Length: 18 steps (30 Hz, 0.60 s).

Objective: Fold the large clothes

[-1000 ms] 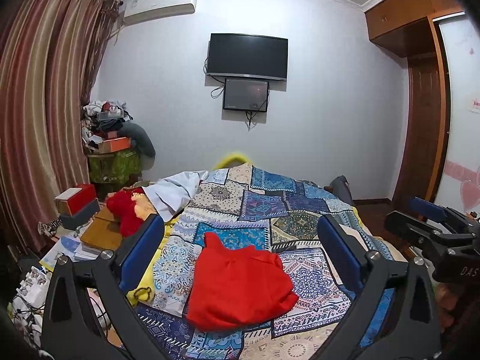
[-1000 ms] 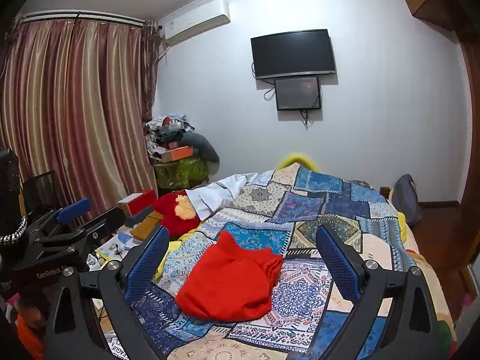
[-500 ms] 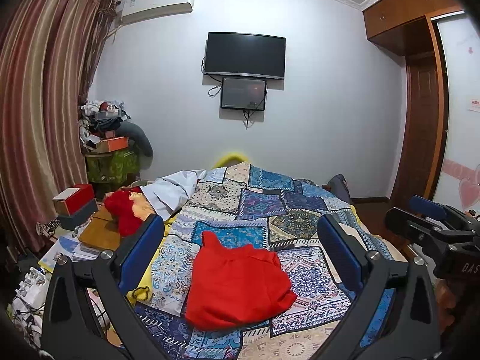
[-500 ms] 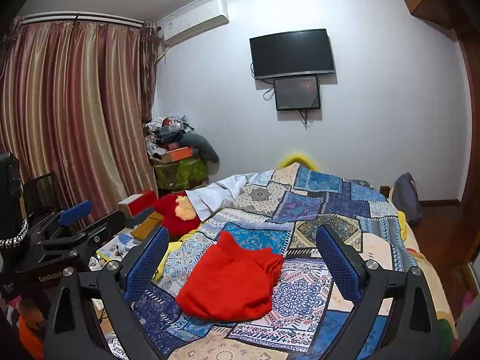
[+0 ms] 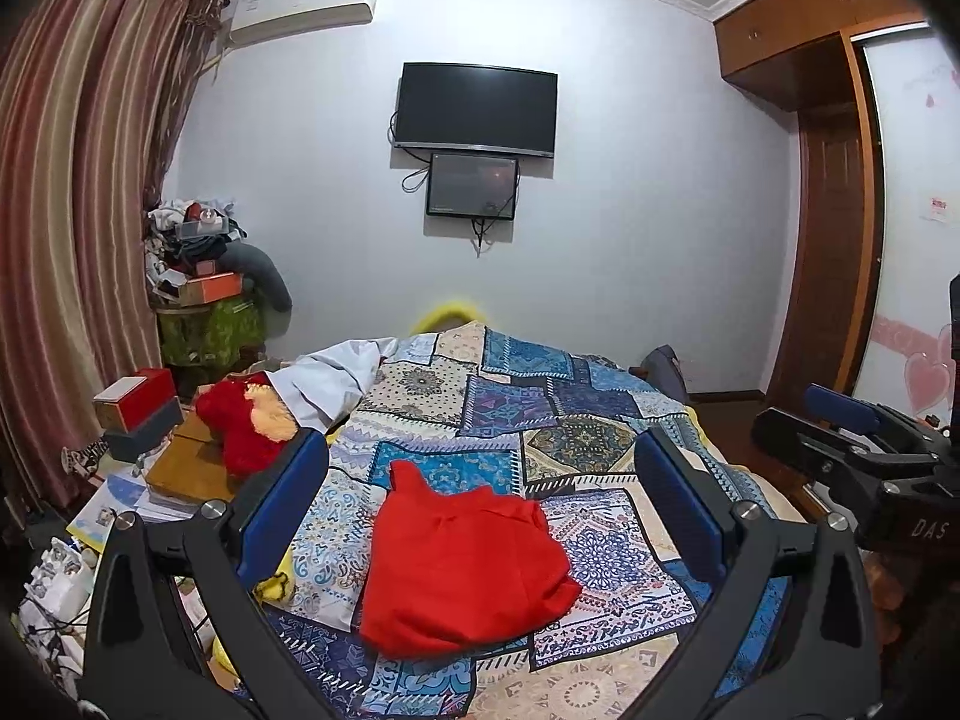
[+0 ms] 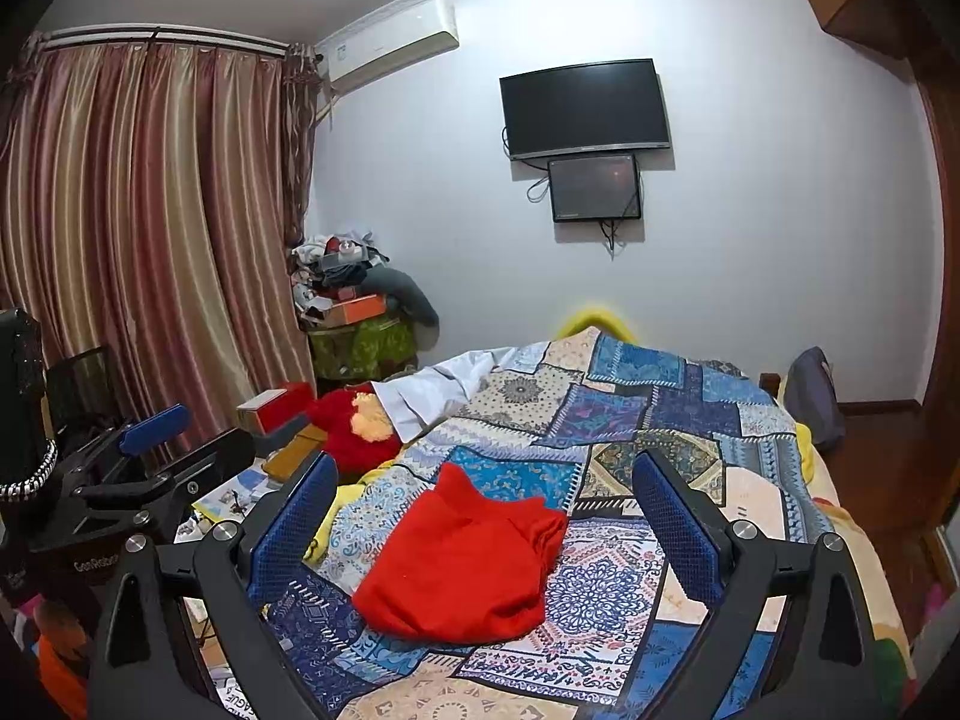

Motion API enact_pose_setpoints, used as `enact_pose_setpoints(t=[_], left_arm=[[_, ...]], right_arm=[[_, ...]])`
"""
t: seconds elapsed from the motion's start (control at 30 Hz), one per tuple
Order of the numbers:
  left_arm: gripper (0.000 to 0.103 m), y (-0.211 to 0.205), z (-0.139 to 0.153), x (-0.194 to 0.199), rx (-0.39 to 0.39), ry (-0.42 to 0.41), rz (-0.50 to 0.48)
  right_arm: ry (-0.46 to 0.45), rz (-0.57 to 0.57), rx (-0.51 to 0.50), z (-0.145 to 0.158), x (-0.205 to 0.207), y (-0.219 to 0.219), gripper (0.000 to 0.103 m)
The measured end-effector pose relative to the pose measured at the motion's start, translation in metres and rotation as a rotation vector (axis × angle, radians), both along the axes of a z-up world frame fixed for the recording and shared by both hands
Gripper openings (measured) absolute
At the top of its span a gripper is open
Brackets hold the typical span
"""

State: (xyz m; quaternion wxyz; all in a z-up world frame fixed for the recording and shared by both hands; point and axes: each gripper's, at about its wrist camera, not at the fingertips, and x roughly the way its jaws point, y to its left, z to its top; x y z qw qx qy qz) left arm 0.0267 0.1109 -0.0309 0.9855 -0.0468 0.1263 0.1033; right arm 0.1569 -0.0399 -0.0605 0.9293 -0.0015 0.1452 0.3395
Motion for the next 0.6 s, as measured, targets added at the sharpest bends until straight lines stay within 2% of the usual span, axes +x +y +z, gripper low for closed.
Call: enact_pose_setpoints(t=[0.6], left_arm=[[0.103,-0.0048,-0.0023,-0.0003,0.013,-0.001,-0.005]], right_arm=[[0.002,0.001,-0.001,-0.0001,-0.0021,0.0013,0.098]])
